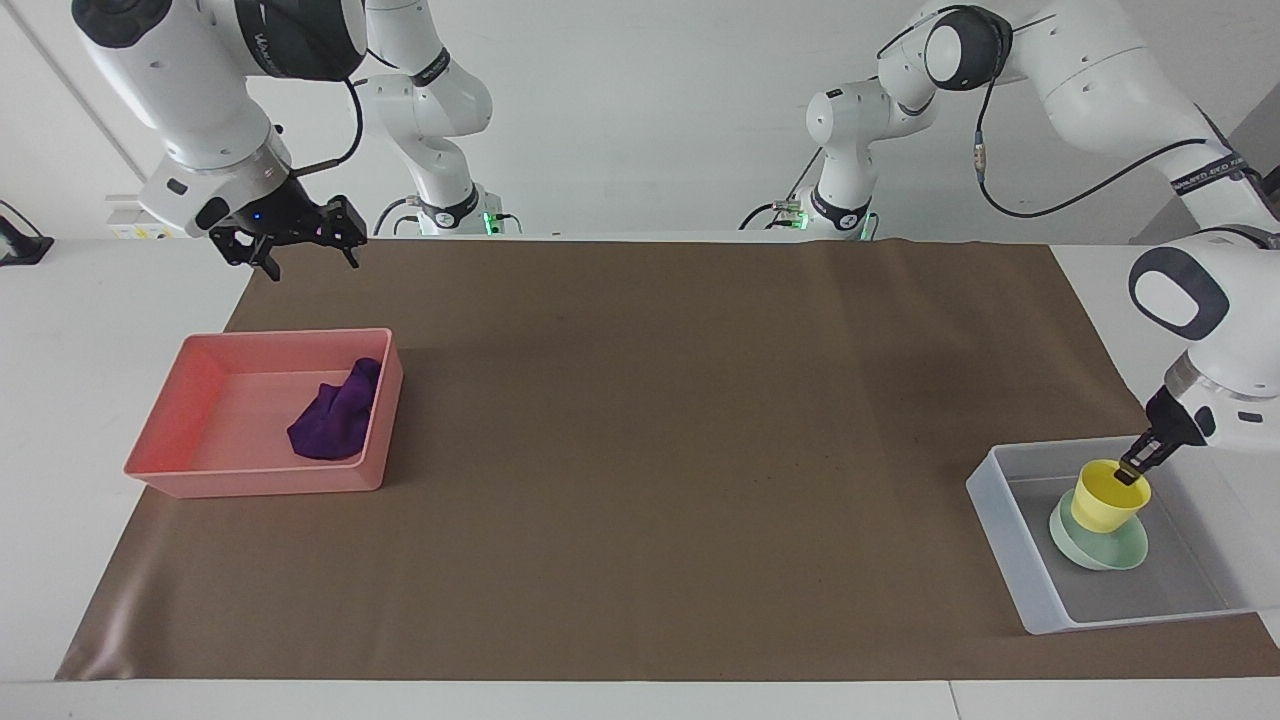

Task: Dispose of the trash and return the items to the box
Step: 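Release the yellow cup beside the bowl in the white bin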

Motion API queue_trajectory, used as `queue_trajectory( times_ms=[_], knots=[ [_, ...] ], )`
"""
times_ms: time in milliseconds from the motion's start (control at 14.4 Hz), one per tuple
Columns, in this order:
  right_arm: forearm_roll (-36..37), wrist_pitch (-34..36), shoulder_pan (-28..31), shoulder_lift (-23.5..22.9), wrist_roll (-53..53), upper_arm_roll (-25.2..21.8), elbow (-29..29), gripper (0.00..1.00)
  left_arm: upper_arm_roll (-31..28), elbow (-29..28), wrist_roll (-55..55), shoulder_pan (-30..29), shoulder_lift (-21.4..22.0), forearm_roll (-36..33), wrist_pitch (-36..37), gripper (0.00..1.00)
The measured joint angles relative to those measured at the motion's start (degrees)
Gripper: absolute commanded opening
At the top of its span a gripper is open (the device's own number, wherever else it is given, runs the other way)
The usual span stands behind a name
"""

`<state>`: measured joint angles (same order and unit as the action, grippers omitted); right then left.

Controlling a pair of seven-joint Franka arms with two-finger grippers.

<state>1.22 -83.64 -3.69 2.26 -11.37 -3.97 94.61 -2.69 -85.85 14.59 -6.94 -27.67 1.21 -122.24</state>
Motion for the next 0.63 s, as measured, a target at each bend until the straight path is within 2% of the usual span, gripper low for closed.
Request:
queue_trajectory(
  times_ms=[139,209,278,417,626],
  knots=[
    [-0.52,-0.47,-0.55,-0.04,0.31,-0.45,0.02,0.99,0.0,0.01,0.0,-0.02,-1.26,0.0,-2.12,0.0],
    [-0.57,-0.61,-0.57,-0.07,0.32,-0.49,0.05,0.99,0.0,0.01,0.0,-0.02,-1.74,0.0,-3.23,0.13],
    [-0.61,-0.61,-0.58,-0.08,0.32,-0.5,0.11,0.99,0.0,0.0,0.0,-0.02,-2.09,0.0,-3.7,0.54],
    [-0.74,-0.62,-0.74,-0.1,0.32,-0.49,0.22,1.0,0.04,0.0,0.0,0.01,-2.42,0.01,-3.81,0.97],
    [-0.83,-0.71,-0.99,-0.07,0.32,-0.49,0.23,1.0,0.16,0.86,0.1,0.03,-1.9,3.62,-3.12,1.0]
  ],
)
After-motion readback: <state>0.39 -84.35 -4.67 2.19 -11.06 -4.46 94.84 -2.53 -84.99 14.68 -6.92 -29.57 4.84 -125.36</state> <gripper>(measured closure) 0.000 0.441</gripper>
